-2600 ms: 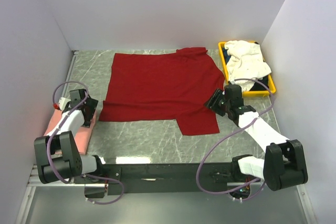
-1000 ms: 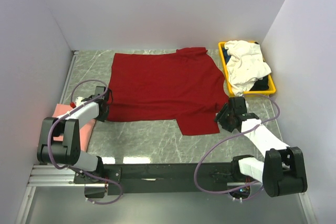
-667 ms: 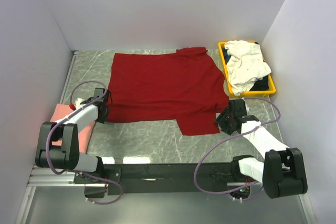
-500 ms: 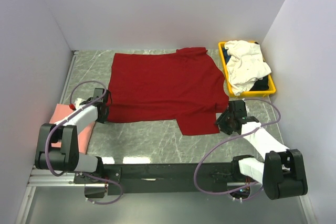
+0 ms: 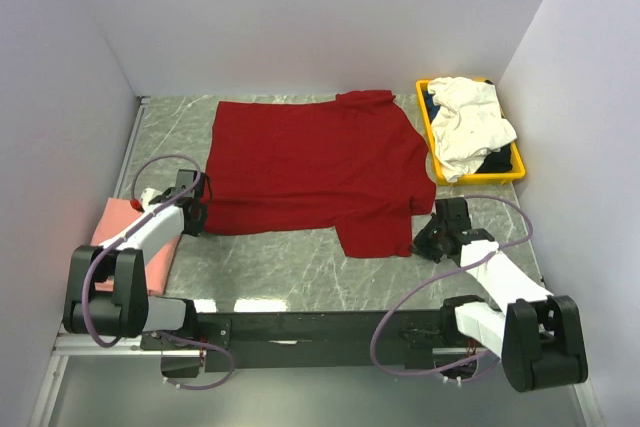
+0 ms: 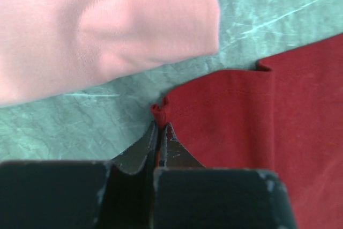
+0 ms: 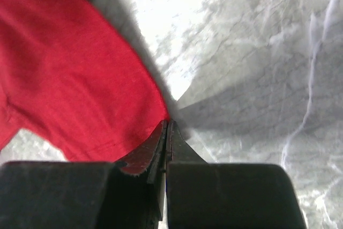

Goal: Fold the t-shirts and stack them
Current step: Flatten the tshirt out, then fold the tshirt

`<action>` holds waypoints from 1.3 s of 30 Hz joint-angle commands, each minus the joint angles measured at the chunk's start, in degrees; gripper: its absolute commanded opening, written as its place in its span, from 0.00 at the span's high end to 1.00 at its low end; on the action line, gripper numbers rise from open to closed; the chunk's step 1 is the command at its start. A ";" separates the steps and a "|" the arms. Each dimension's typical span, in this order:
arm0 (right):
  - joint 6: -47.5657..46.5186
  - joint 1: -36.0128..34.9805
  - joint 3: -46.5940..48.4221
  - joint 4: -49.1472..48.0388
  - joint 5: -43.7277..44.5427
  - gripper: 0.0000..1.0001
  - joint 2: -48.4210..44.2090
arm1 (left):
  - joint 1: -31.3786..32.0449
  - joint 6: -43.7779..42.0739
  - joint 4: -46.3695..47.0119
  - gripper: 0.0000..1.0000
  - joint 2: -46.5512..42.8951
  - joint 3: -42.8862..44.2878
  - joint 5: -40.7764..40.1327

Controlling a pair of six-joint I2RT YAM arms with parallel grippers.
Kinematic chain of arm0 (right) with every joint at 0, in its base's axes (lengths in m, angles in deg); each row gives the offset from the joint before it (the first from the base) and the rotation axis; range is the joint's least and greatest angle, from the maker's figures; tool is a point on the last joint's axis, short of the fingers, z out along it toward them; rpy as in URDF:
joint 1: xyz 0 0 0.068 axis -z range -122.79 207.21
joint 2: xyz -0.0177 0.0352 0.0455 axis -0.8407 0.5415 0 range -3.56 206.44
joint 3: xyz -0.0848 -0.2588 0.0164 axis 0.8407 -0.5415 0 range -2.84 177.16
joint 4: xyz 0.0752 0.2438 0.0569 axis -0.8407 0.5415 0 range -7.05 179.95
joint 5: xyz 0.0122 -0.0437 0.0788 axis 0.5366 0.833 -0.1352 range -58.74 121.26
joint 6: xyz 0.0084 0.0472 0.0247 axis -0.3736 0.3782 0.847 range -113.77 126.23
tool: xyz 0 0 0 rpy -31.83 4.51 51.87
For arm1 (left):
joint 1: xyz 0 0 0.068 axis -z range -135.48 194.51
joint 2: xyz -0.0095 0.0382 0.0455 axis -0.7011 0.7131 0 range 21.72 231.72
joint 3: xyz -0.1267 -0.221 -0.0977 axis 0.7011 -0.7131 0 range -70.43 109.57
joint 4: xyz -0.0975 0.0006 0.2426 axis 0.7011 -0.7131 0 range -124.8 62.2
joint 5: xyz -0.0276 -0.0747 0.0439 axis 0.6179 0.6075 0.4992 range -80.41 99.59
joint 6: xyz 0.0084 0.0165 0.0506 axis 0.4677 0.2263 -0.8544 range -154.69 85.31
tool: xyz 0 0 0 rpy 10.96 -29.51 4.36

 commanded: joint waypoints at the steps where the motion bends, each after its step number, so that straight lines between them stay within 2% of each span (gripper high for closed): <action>1: -0.93 -0.26 0.50 2.91 -1.01 1.00 -5.41 | -0.01 -0.71 -1.54 0.99 -3.47 0.10 -0.87; 30: 4.77 -0.27 4.55 33.24 -7.77 1.00 -47.69 | -0.71 -5.28 -9.28 0.99 -17.45 -0.87 -4.03; 36: 5.74 -0.27 3.58 32.72 -9.97 1.00 -50.17 | -0.98 -7.22 -7.43 0.99 -17.98 -2.10 -2.45; 39: 5.04 -0.26 4.11 28.51 -9.71 1.00 -45.79 | -1.06 -7.31 -6.38 0.99 -16.05 -1.57 -2.27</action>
